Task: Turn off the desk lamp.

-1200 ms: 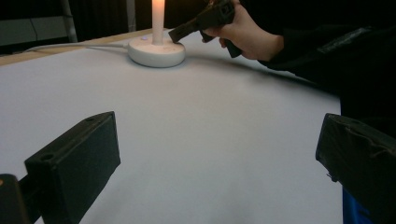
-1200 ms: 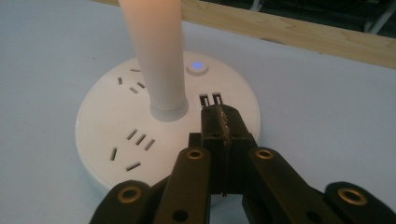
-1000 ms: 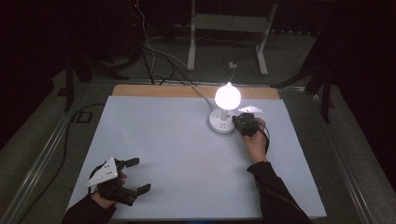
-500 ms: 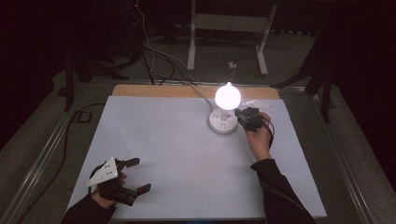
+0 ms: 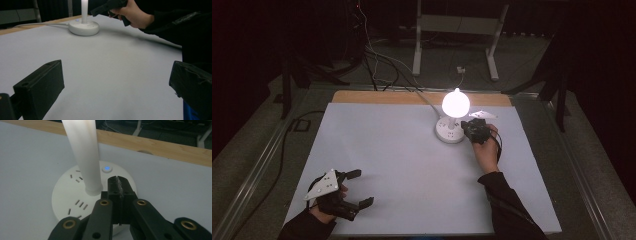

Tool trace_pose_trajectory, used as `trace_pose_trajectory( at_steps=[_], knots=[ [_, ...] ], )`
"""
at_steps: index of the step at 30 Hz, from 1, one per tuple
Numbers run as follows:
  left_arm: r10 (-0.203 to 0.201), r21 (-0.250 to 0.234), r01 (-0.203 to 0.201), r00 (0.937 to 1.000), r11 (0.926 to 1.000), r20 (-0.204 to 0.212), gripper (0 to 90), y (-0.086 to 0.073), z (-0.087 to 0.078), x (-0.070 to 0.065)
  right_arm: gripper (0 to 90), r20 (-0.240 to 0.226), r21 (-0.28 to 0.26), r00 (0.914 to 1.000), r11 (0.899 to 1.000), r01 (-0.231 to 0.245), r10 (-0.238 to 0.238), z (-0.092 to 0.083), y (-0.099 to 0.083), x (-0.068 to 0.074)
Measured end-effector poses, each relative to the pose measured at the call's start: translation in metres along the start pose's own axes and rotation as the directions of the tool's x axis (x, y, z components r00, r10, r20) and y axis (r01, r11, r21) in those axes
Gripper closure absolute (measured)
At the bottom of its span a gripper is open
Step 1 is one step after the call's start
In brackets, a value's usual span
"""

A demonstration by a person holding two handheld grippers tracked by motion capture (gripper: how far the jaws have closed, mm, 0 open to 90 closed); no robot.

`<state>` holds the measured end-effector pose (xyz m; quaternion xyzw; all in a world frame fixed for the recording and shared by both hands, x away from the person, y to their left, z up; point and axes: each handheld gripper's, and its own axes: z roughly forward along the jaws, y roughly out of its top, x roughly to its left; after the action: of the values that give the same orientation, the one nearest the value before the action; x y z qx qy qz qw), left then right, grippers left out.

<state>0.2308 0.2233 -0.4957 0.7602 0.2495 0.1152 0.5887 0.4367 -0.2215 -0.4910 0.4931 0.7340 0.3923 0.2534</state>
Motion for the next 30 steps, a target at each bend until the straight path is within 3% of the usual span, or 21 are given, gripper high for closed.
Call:
trace_pose_trajectory(
  at_steps=[19, 30],
  knots=[
    [-0.001, -0.001, 0.001, 1.0000, 1.0000, -0.001, 0.4, 0.000, 0.000, 0.000, 90.0, 0.018, 0.039, 0.9998, 0.999, -0.001, 0.000, 0.012, -0.012, 0.000],
    [-0.002, -0.003, 0.002, 1.0000, 1.0000, 0.002, 0.5, 0.000, 0.000, 0.000, 90.0, 0.035, 0.041, 0.9985, 0.998, 0.042, -0.043, 0.012, -0.013, 0.002]
  ],
)
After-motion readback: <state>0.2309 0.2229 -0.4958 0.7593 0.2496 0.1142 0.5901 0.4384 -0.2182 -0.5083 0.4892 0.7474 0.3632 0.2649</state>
